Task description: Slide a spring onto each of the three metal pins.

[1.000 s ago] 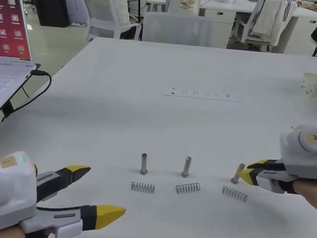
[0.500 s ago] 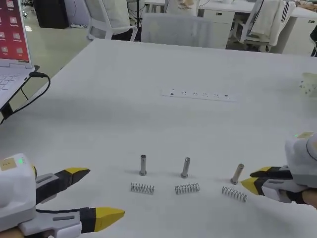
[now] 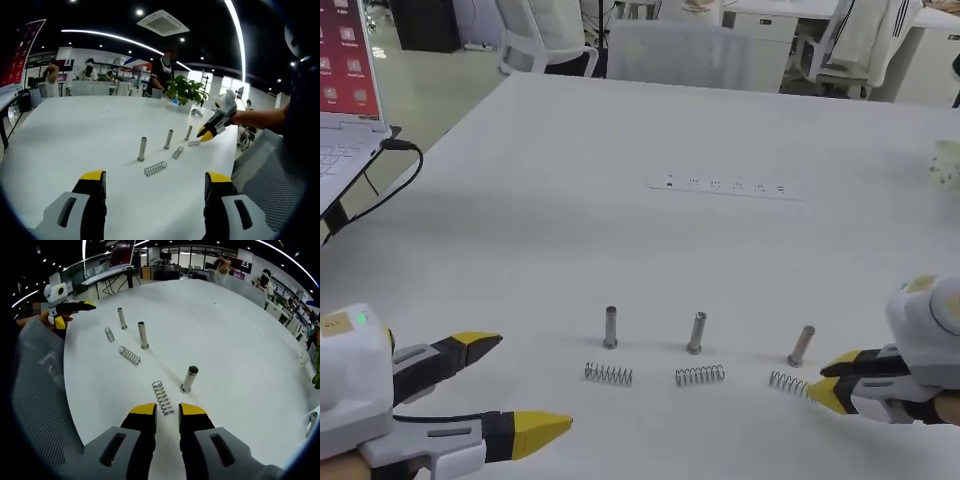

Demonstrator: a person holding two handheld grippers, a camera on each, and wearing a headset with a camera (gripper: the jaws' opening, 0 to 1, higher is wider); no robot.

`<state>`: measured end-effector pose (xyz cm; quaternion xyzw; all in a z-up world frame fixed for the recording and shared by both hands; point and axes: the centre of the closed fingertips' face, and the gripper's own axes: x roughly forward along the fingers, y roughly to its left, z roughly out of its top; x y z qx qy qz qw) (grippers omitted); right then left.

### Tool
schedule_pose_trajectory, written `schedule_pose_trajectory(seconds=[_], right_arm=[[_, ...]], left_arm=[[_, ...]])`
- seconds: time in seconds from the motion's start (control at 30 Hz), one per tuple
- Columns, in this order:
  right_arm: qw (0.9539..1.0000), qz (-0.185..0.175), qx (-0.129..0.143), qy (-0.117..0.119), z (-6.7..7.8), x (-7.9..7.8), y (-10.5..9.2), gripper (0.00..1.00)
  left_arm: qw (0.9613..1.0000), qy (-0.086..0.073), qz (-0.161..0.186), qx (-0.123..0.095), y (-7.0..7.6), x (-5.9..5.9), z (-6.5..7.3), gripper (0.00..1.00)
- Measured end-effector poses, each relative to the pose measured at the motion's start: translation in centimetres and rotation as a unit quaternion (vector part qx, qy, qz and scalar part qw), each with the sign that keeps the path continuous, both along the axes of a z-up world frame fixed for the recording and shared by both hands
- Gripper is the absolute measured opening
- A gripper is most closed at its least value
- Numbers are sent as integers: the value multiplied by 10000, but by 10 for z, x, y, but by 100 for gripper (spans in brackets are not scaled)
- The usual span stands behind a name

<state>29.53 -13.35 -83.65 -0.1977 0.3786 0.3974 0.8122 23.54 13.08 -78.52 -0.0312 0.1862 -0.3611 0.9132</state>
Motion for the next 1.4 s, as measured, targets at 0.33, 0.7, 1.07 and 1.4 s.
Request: schedule_pose_trajectory(seconds=[0.33, 0.7, 1.07, 1.4], right_arm=[[9990, 355, -273, 63, -12, 1, 0, 14], [9967, 610, -473, 232, -19, 0, 5, 13], [9951, 769, -551, 293, -21, -3, 5, 9], [9941, 825, -659, 242, -20, -5, 3, 8]], left_arm=[[10000, 18, -10, 8, 0, 0, -1, 76], [10000, 9, 14, -17, 0, 0, 0, 76], [9999, 17, -105, 50, -3, -1, -2, 75], [9995, 40, -306, 103, -8, -6, -2, 73]])
